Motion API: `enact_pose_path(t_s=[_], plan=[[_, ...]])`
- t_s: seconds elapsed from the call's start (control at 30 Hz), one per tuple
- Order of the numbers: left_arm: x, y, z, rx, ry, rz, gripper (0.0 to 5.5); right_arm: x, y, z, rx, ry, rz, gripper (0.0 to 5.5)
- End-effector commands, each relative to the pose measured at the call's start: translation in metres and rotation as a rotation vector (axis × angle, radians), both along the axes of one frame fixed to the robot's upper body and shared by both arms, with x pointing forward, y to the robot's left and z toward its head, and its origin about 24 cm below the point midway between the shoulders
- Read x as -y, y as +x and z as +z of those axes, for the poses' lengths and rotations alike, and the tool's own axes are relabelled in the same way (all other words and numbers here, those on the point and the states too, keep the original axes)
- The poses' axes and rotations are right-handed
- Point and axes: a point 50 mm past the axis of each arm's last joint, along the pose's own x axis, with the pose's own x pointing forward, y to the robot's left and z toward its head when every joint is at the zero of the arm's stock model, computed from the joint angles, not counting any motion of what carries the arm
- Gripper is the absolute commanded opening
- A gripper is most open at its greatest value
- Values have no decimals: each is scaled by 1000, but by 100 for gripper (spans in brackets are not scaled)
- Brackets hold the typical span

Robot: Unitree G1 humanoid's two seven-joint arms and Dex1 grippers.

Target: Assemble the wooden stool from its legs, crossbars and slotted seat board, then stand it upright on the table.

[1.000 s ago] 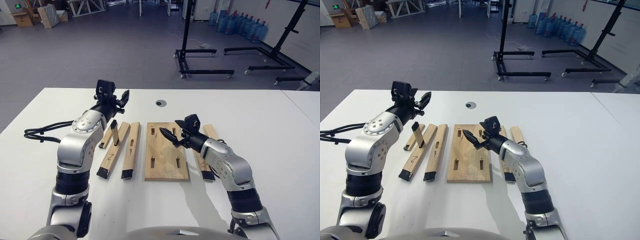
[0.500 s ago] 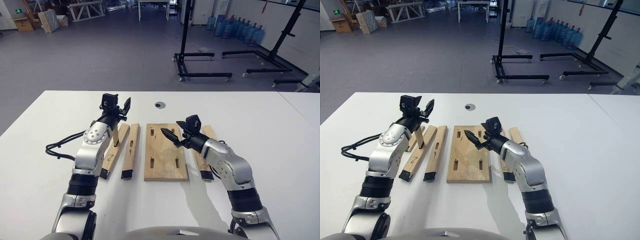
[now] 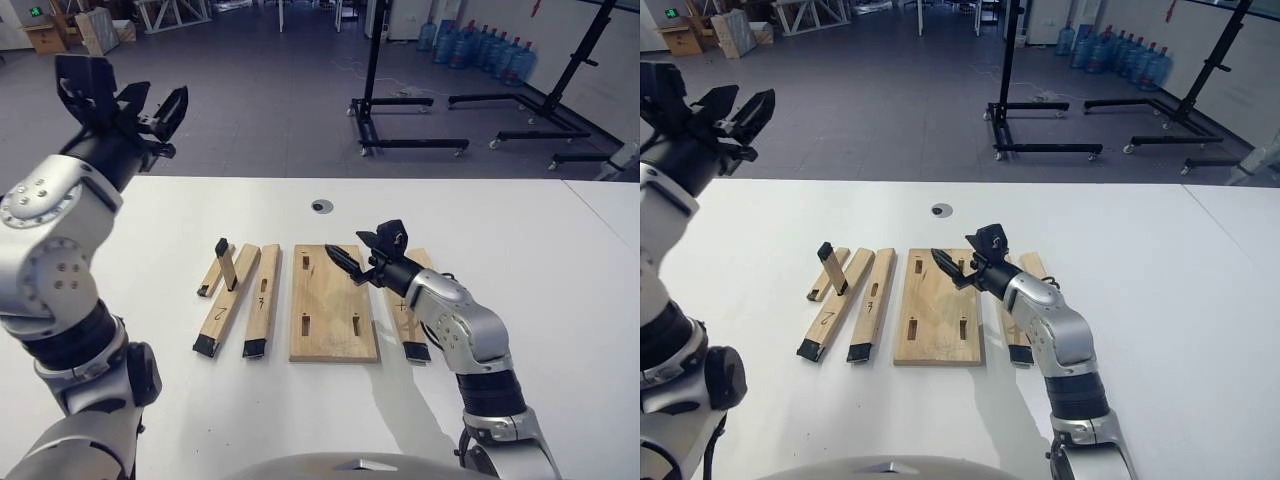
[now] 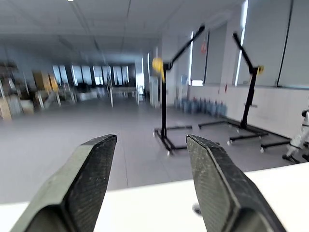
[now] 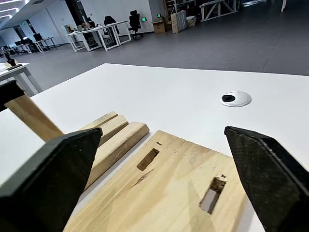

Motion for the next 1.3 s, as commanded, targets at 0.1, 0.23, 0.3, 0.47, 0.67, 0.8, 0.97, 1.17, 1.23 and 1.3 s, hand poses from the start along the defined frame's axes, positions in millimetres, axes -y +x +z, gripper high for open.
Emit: enact_pose_path(t_s=[0.1,0.23,0.3,0.47,0.67,0.8,0.97,1.17,1.23,1.3], plan=[[-18,-22,-47,-450,195,-56,333,29,-9,-2,12,-40,-105,466],[-16,-33,-68,-588,212,-173,391,33,-13,-6,-3,-44,-125,466],[-15,-38,-86,-659,195,-186,413,30,-13,-8,-8,-42,-121,466],[-20,-62,-134,-848,210,-111,489,24,-13,-9,-15,-35,-102,466],[-3,-53,-169,-862,151,-41,536,20,-9,-9,-17,-38,-84,466],[10,-44,-177,-832,150,-11,536,17,-7,-8,-11,-34,-74,466],[15,-41,-190,-833,196,37,536,13,-6,-8,-11,-30,-66,466],[19,-40,-200,-846,246,46,536,10,-7,-9,-14,-20,-68,466],[21,-40,-204,-851,249,46,536,10,-7,-10,-15,-18,-68,466],[22,-39,-207,-851,255,47,536,10,-7,-10,-16,-18,-68,466]])
